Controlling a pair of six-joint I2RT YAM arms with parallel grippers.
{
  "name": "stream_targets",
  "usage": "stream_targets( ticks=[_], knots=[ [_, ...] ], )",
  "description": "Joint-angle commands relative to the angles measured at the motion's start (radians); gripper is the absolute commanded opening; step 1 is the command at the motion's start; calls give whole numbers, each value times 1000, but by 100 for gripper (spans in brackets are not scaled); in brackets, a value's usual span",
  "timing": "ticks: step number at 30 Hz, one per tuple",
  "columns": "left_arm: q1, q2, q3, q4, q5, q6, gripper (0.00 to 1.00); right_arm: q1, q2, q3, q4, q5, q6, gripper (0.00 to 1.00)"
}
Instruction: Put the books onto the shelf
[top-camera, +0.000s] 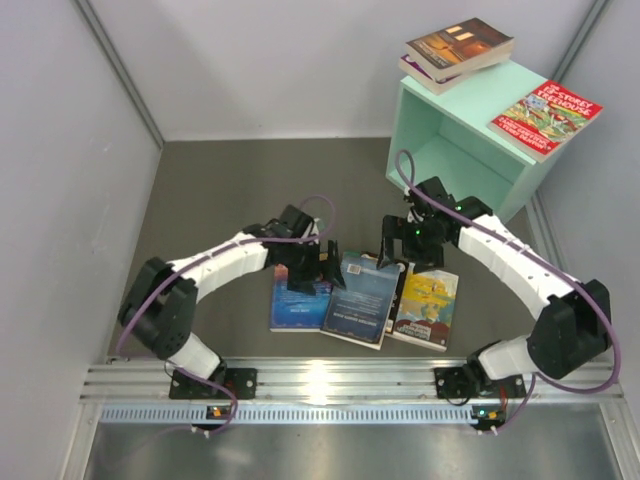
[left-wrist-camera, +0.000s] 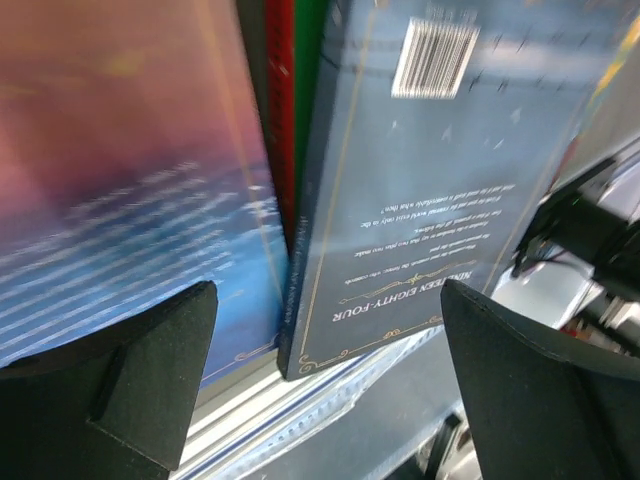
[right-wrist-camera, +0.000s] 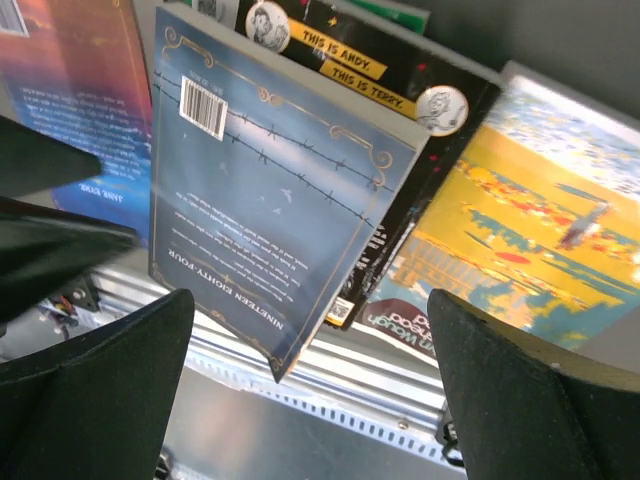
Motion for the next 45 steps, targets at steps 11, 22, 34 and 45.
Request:
stream_targets(
  ticks=[11, 22, 34, 45],
  knots=[
    [-168, 216, 59, 94, 40, -3, 98, 1, 57, -290, 318, -241, 51, 100],
    [-190, 315, 67, 88, -35, -13, 0, 0, 133, -340, 398, -292, 50, 100],
    [-122, 172, 163, -77, -77, 63, 0, -112, -90, -259, 240, -236, 5, 100],
    [-29, 89, 376, 44, 244, -55, 0, -275, -310, -228, 450, -449, 192, 100]
  ],
)
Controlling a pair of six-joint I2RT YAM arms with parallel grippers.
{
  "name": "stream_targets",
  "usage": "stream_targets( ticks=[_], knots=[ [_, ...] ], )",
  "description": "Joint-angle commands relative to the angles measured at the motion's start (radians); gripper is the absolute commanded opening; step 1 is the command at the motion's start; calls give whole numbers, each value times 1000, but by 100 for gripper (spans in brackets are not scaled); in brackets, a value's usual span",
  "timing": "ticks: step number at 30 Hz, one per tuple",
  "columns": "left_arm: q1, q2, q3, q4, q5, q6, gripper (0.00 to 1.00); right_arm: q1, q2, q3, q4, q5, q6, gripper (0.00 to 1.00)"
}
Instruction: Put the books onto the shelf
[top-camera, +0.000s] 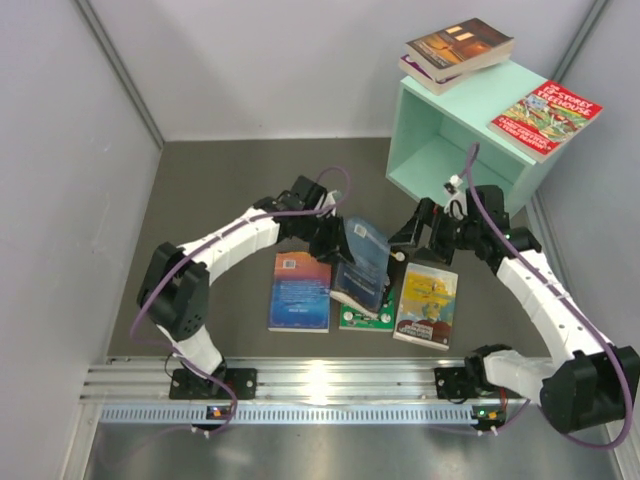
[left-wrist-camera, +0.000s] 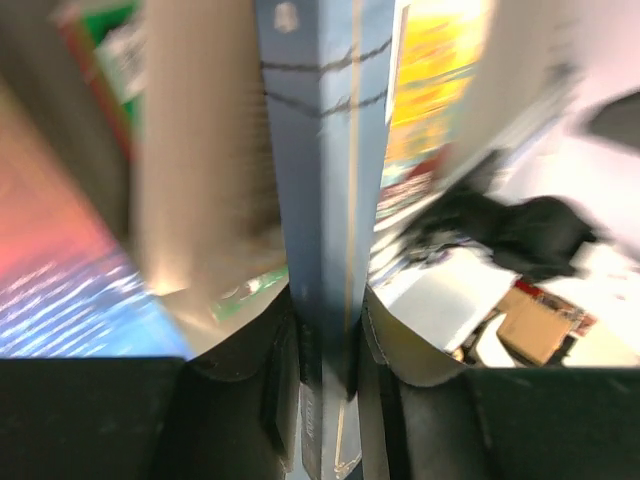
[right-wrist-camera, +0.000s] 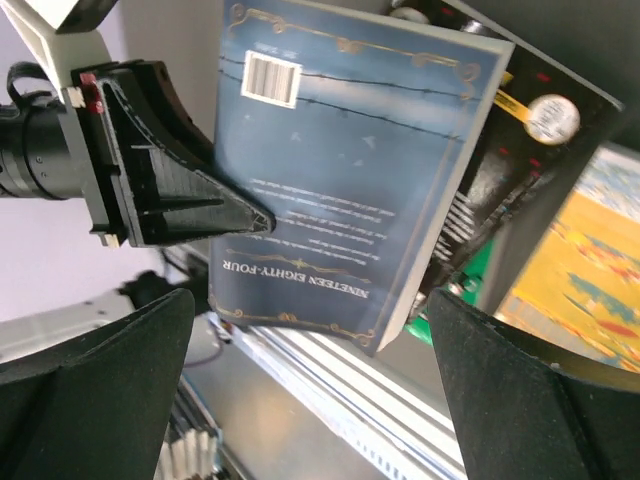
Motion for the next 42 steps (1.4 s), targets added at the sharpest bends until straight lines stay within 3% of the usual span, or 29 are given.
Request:
stream_targets(
  ticks=[1, 7, 20, 24, 26, 27, 28, 31, 36, 38, 40, 41, 42],
  knots=[
    [26, -86, 127, 111, 156, -68, 0, -23, -31, 33, 145, -93, 100, 100],
    [73, -112, 191, 205, 258, -163, 0, -29, -13, 33, 283, -142, 208, 100],
    [173, -201, 141, 515, 407, -427, 0, -41, 1, 24, 369, -151, 283, 100],
    [182, -198, 153, 683, 443, -560, 0, -40, -8, -37, 562, -192, 448, 100],
    [182, -188, 161, 744, 453, -590, 0, -40, -13, -104, 816, -203, 619, 100],
    [182, -182, 164, 799, 457, -649, 0, -40, 1, -158, 1080, -194, 788, 100],
    [182, -182, 164, 821, 460, -650, 0, -40, 1, -158, 1148, -194, 789, 100],
    [184, -171, 162, 891, 462, -702, 0, -37, 42, -172, 1329, -191, 919, 100],
    [190, -158, 170, 939, 470, -742, 0, -37, 78, -138, 1387, -209, 972, 100],
    [191, -152, 173, 899, 474, -729, 0, -38, 76, -128, 1410, -216, 975, 90],
    [194, -148, 194, 818, 473, -659, 0, -38, 73, -112, 1411, -226, 969, 73],
    [194, -142, 210, 768, 468, -621, 0, -38, 70, -105, 1412, -243, 952, 59],
    [196, -138, 231, 608, 448, -520, 0, -37, 70, -100, 1397, -255, 940, 41]
  ],
)
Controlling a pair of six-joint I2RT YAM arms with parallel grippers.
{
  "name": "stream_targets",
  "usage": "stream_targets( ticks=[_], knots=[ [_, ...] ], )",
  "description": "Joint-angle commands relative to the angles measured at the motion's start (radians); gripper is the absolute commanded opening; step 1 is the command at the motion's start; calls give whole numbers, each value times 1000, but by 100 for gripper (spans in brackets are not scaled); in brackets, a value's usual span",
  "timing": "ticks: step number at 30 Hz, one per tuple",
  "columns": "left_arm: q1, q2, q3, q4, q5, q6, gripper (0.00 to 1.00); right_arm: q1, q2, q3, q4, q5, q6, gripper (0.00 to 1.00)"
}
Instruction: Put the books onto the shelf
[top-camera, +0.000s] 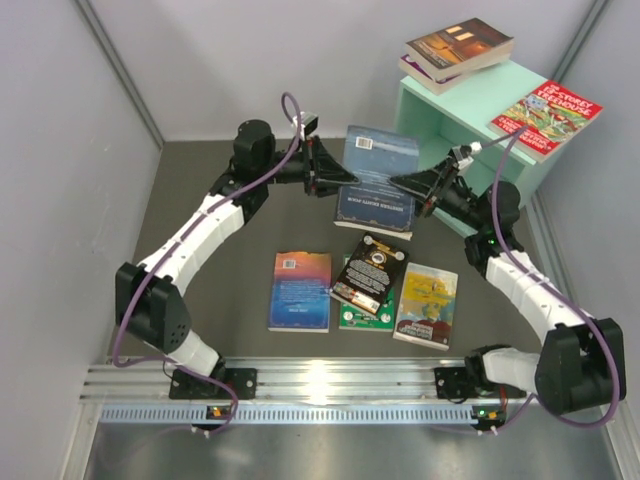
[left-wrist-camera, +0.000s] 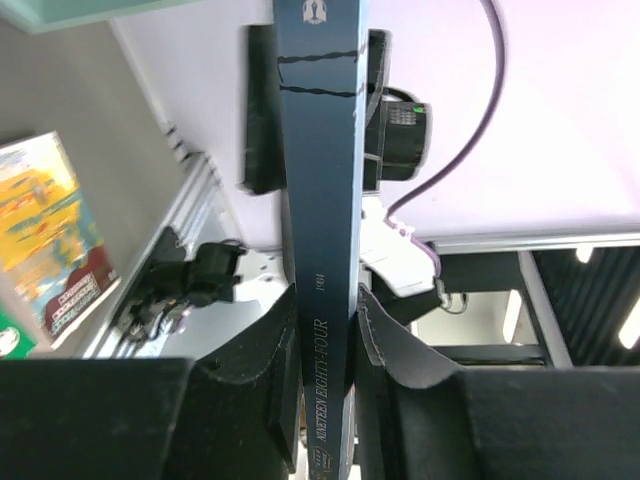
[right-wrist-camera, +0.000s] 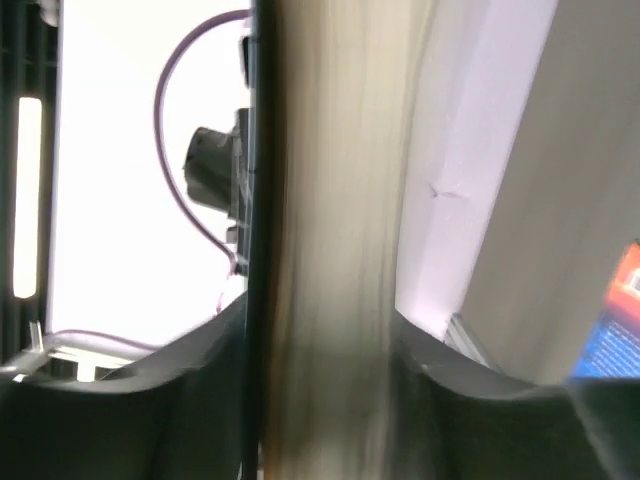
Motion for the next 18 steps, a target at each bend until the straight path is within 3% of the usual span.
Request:
stream_targets(
  ticks=[1, 3, 6, 13, 18],
  knots=[
    [7, -1, 150, -196, -9, 201, 0, -6, -15, 78, 89, -57, -14, 33],
    [7, 34, 215, -423, -43, 352, 0, -8, -28, 103, -5, -97, -85, 15],
    [7, 82, 309, -556, -64, 459, 0, 0, -50, 147, -133, -139, -214, 0],
    [7, 180, 461, -809, -138, 597, 0, 35, -19, 362, -566, -303, -500, 0],
    [7, 268, 576, -923, -155, 691, 0, 57, -38, 436, -756, -326, -663, 0]
  ],
)
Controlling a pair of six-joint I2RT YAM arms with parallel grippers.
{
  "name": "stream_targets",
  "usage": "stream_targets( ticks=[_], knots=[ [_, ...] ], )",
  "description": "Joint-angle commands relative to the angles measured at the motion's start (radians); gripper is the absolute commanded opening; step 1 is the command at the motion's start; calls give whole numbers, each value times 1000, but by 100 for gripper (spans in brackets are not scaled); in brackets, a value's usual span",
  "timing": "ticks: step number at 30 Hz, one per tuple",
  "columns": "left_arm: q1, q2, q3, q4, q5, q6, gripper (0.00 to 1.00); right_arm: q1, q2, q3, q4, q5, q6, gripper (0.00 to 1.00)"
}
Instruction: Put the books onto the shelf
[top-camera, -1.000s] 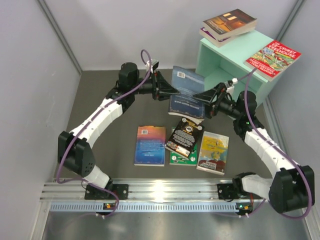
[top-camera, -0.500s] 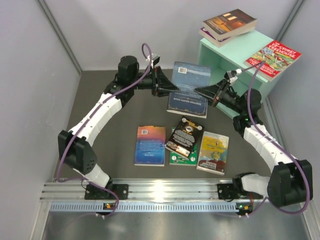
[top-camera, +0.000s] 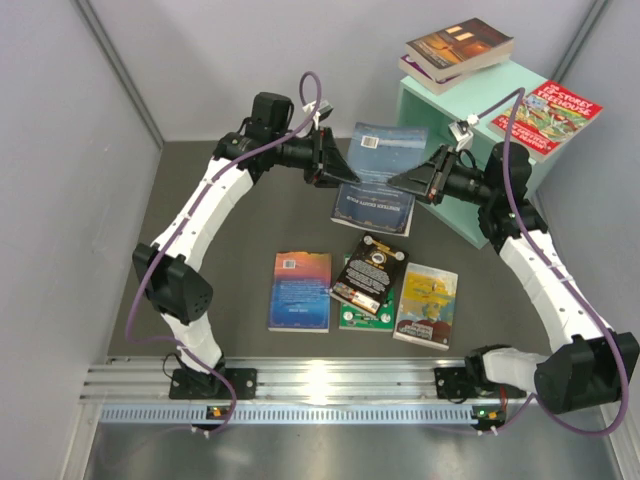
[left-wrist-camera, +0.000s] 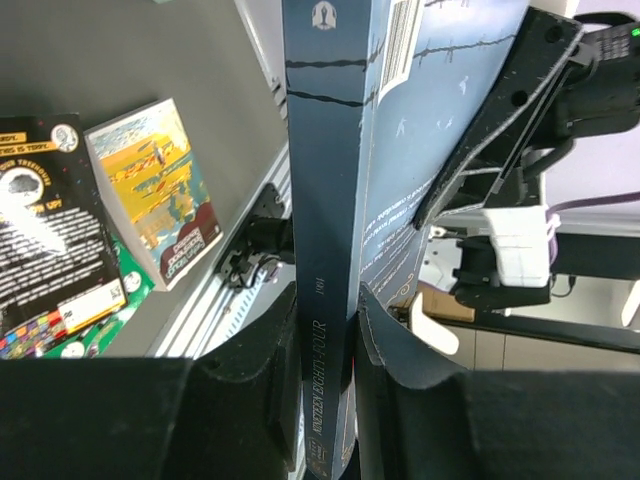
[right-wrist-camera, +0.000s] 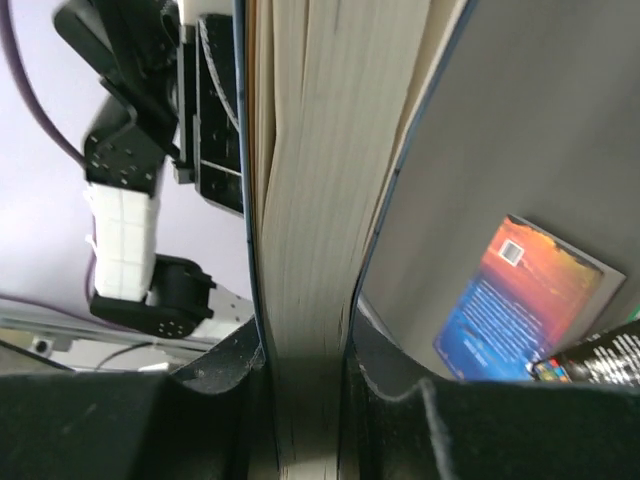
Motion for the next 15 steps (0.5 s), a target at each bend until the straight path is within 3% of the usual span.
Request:
stream_targets(
  ticks=[1, 10, 15],
  knots=[
    [5, 62, 91, -111, -123, 130, 0, 64, -41, 104, -136, -205, -159, 0],
    [17, 87, 98, -124, -125, 159, 0, 90, -38, 164, -314, -219, -263, 0],
    [29, 59, 97, -137, -172, 184, 0, 76, 0, 354, -429, -106, -365, 0]
  ],
)
